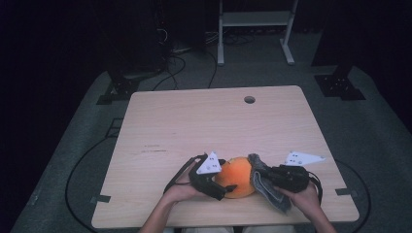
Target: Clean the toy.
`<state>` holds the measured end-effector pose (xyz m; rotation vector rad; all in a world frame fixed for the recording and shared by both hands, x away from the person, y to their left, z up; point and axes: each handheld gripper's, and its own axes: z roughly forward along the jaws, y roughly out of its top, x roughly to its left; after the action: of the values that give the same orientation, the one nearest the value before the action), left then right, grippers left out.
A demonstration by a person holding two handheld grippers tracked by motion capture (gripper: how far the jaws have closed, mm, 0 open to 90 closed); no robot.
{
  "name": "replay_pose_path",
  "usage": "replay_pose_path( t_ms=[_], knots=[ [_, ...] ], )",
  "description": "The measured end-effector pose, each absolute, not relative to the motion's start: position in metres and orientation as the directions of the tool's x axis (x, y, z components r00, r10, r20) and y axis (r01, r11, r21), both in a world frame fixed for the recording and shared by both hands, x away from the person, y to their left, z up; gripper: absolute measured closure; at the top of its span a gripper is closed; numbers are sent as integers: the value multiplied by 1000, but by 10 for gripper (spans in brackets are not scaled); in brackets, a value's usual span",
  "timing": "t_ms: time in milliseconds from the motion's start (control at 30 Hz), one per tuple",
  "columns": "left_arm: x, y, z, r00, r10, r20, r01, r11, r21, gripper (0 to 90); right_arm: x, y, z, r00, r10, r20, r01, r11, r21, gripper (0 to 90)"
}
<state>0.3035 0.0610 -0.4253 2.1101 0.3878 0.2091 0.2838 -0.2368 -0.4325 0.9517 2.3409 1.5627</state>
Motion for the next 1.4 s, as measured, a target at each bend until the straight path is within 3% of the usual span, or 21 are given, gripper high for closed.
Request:
replay_pose_path(
  t_ms=[100,200,267,333,467,600,667,767,833,1000,1067,1267,1400],
  knots=[
    [307,58,-432,930,361,-68,254,-500,828,123,284,-238,-434,-780,589,209,418,242,876,800],
    [299,55,-430,930,367,27,172,-499,849,293,284,-240,-432,-773,604,194,417,254,873,801],
    [293,51,-426,913,390,119,95,-487,868,345,283,-243,-427,-764,619,180,404,242,882,801],
    [289,43,-426,891,402,211,32,-518,855,350,279,-244,-418,-762,626,166,373,214,903,801],
    [280,34,-430,902,330,278,-58,-546,836,319,267,-225,-400,-811,578,86,274,247,930,801],
    [287,40,-431,924,344,166,35,-510,859,172,267,-214,-413,-820,570,54,278,314,908,801],
    [292,43,-431,926,365,95,102,-486,868,152,268,-216,-415,-817,573,66,287,304,908,801],
    [289,43,-433,927,359,109,82,-477,875,267,270,-222,-415,-807,587,61,294,311,904,801],
    [287,41,-433,926,354,131,62,-483,873,296,271,-225,-412,-792,607,64,307,307,901,802],
    [279,35,-434,928,303,218,-22,-537,843,315,260,-208,-398,-829,559,16,246,339,908,802],
    [279,38,-434,930,303,209,-17,-532,847,322,260,-205,-398,-835,550,-5,234,363,902,802],
    [278,35,-434,929,297,218,-31,-527,849,323,268,-224,-397,-787,617,0,278,355,893,802],
    [273,28,-435,926,265,268,-87,-540,837,320,259,-209,-384,-837,547,-14,222,362,905,802]
  ],
)
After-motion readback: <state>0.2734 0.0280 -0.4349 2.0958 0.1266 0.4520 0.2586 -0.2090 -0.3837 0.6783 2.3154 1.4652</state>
